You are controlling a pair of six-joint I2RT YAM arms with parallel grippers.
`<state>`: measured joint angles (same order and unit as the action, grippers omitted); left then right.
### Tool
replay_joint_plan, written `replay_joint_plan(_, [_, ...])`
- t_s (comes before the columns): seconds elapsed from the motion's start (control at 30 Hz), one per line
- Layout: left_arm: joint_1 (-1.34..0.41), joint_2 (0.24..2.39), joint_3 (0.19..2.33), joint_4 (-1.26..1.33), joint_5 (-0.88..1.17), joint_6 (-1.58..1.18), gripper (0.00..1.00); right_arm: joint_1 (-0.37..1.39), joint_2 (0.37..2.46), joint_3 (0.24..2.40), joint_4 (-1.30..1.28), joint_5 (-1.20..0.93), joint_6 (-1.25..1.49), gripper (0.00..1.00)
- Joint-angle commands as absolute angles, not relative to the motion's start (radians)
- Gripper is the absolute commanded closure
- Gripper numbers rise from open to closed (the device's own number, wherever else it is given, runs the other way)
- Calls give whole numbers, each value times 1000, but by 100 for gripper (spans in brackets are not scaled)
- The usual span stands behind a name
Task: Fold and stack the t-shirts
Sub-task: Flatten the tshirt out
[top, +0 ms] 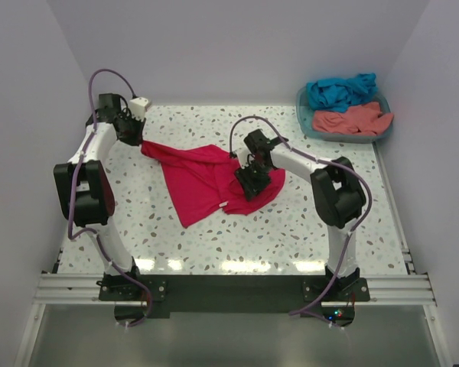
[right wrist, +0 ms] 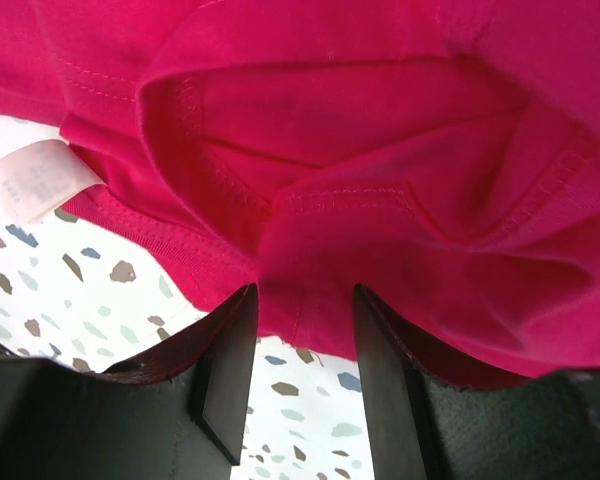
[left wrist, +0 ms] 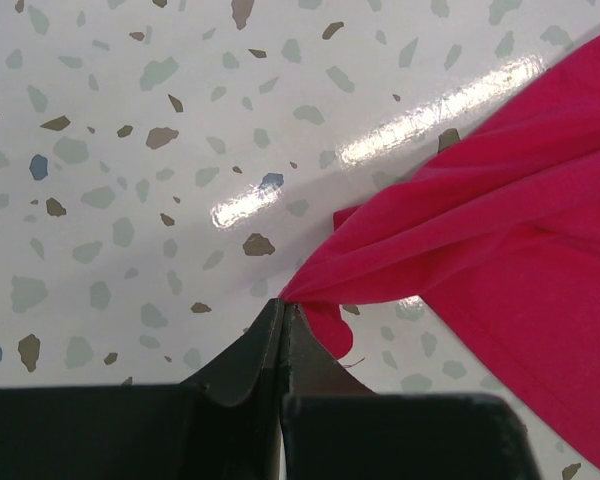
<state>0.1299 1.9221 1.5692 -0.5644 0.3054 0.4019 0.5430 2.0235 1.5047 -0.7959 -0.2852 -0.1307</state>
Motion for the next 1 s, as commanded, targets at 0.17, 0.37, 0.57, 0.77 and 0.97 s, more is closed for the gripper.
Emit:
replay_joint_plan(0.17, [140,1922,1601,-566,302,382,100,558,2060,1589,-761,-351,-75,50])
replay_joint_plan(0.37, [141,1928,1605,-563,304,383,100,568,2071,1603,-756,-362,-60,45])
replay_joint_plan(0.57, [141,1931,1606,-561,308,380,100,577,2092,1624,-746,-345,-48,41])
replay_joint_plan(0.77, [144,1931,1605,-561,305,380,100,577,2108,1641,-733,-311,-31,50])
replay_joint_plan(0.97, [147,1933,1603,-561,308,380,100,577,2105,1660,-735,-299,-15,58])
